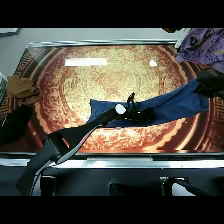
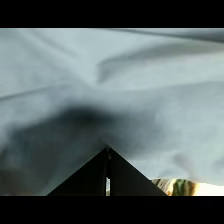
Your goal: Fold the clothes and pants, and hang the long-sleeved shirts on hangers.
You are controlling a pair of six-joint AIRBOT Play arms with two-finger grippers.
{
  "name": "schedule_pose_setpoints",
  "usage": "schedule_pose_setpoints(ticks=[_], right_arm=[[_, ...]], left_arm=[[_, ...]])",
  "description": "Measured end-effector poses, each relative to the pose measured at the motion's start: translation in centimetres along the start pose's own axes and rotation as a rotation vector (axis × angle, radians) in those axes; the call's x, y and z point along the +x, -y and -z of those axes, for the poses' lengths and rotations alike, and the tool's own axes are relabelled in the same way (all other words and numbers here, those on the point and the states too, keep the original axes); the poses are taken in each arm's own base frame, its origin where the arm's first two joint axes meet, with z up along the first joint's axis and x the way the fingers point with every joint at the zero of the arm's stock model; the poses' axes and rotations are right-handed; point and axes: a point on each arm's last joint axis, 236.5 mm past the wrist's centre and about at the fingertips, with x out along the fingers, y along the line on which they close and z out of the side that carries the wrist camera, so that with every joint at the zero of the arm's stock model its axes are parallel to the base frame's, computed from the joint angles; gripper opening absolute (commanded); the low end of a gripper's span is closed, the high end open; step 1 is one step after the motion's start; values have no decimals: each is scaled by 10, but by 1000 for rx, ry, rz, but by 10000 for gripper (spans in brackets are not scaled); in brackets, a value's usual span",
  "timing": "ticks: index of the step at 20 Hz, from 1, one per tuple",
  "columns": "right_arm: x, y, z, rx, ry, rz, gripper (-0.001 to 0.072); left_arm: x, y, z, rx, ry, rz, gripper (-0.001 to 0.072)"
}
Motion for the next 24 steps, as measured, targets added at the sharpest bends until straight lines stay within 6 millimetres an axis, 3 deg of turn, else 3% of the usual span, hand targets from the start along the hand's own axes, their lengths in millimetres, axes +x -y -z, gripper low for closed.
schedule_pose_setpoints(ticks=[3,5,9,12,15,19,21,24], right_arm=[[0,0,-1,0,3,-1,27],[-1,-1,-2,-1,10,-5,27],[-1,-23,-5,-14,25,-83,27],[3,-58,2,-33,23,-147,27],[14,-108,18,-74,9,-206,27],[43,-179,51,-125,-25,-255,27],[61,-213,72,-139,-48,-281,27],[89,-255,105,-148,-91,-309,27]], left_arm=[[2,0,0,1,-26,7,13],[-8,0,-8,16,-50,5,12],[-67,11,-45,106,-52,-40,13],[-148,13,-84,214,-10,-169,14],[-248,3,-118,286,55,-344,15],[-369,-8,-143,287,163,-517,15],[-415,-8,-148,271,218,-555,16],[-464,-10,-152,245,289,-592,16]])
